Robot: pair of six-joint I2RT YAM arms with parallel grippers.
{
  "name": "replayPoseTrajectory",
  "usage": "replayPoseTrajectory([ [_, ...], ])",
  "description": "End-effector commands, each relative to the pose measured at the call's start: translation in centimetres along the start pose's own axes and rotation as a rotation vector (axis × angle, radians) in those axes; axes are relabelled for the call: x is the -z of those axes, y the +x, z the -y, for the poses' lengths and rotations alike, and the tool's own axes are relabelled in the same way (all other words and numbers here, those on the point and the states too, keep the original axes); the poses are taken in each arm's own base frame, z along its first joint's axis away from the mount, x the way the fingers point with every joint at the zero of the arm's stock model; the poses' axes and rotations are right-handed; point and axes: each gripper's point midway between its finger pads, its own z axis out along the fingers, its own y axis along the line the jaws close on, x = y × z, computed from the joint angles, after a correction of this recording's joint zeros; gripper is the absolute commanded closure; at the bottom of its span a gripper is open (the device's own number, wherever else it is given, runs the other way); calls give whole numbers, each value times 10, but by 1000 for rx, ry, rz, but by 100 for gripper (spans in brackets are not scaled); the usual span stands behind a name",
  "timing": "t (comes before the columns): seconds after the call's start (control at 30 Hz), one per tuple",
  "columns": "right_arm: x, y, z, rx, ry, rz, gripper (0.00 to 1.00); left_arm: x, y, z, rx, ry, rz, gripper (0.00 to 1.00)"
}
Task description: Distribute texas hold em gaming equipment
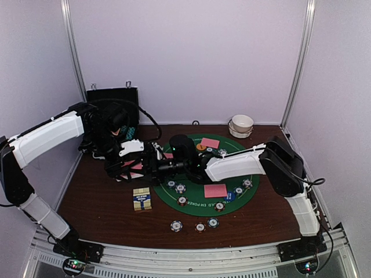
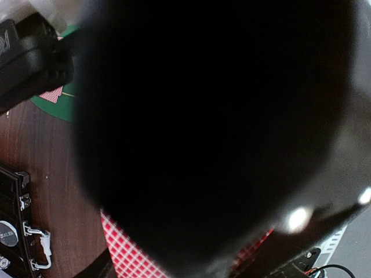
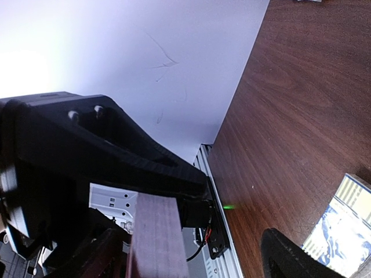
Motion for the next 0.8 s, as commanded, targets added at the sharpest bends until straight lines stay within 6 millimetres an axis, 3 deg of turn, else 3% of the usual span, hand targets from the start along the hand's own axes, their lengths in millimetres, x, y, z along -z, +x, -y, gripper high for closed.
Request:
replayPoseTrajectory([
  [0.0, -2, -3, 4, 22, 74, 0, 15, 5, -6, -2, -7, -9, 21, 100],
  [0.27, 17, -6, 31, -26, 178, 13, 24, 5, -4, 0, -5, -6, 20, 100],
  [0.77, 32, -14, 33, -108, 153, 54, 35, 4, -2, 0, -8, -7, 15, 100],
])
